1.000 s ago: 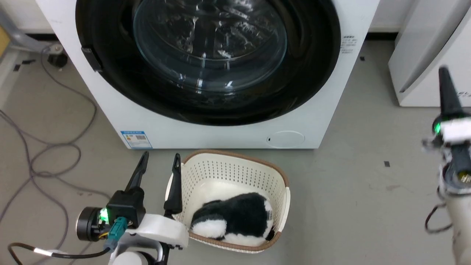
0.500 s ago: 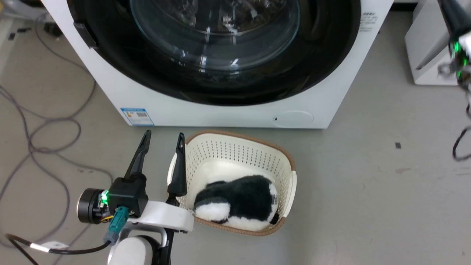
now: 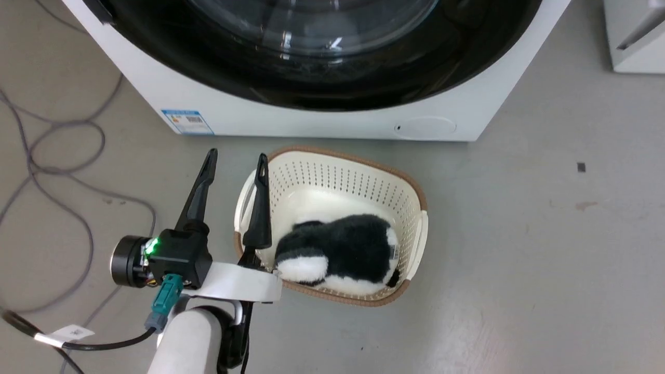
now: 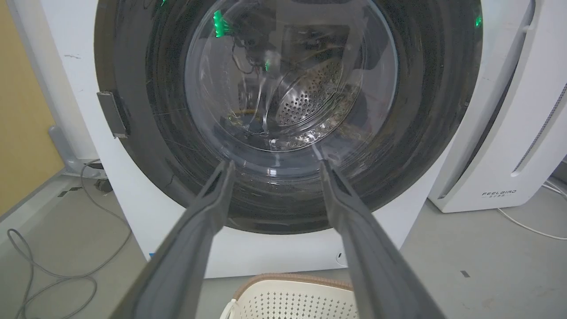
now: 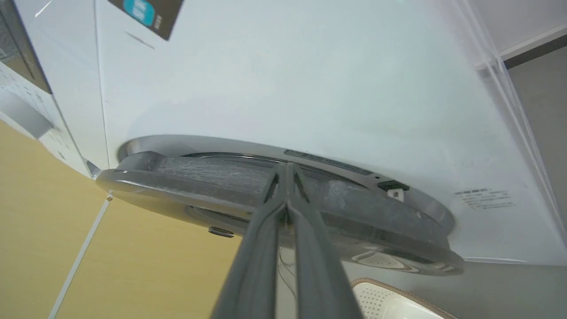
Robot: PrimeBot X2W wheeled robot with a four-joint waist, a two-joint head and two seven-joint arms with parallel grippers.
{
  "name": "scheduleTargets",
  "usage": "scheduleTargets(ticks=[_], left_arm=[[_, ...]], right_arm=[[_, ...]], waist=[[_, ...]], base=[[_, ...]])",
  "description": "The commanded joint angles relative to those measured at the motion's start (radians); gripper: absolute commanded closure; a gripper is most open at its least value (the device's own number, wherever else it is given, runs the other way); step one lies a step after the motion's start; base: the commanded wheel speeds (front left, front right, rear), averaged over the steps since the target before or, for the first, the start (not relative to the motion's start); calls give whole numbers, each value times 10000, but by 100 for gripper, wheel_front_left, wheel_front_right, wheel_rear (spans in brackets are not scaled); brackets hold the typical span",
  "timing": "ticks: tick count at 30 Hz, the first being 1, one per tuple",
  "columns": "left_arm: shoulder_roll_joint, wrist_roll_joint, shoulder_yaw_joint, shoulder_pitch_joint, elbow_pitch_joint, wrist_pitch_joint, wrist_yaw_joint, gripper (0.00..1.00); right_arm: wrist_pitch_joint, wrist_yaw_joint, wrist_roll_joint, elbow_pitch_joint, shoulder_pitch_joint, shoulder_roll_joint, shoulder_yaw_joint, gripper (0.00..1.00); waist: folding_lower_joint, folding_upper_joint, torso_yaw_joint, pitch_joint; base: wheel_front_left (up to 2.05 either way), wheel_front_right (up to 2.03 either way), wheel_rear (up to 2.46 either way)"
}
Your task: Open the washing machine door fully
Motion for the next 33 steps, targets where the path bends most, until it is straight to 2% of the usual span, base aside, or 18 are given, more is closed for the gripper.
scheduleTargets(ticks=[1,13,14,21,33], left_arm=[[8,-45,-61,-240,-56,-113,57,0],[8,-176,-381,-701,-47,-364,223,0],[8,-228,-459,-807,-38,-427,271,0],[8,-342,-583,-978,26,-573,366,0],[8,-391,-512,-746,253,-600,366,0]], right_arm=[[346,56,408,369,-592,76,404,100],[1465,62,1404,1658,-2531,539,2328,100],[1834,63,1737,1923,-2895,592,2719,100],[3047,67,2667,2265,-3470,609,3538,100],[4235,67,2904,1409,-2272,451,3940,100]], waist=[[0,0,36,215],[0,0,174,954],[0,0,211,1095],[0,0,248,1282],[0,0,137,733]], base=[[0,0,0],[0,0,0],[0,0,0],[0,0,0],[0,0,0]])
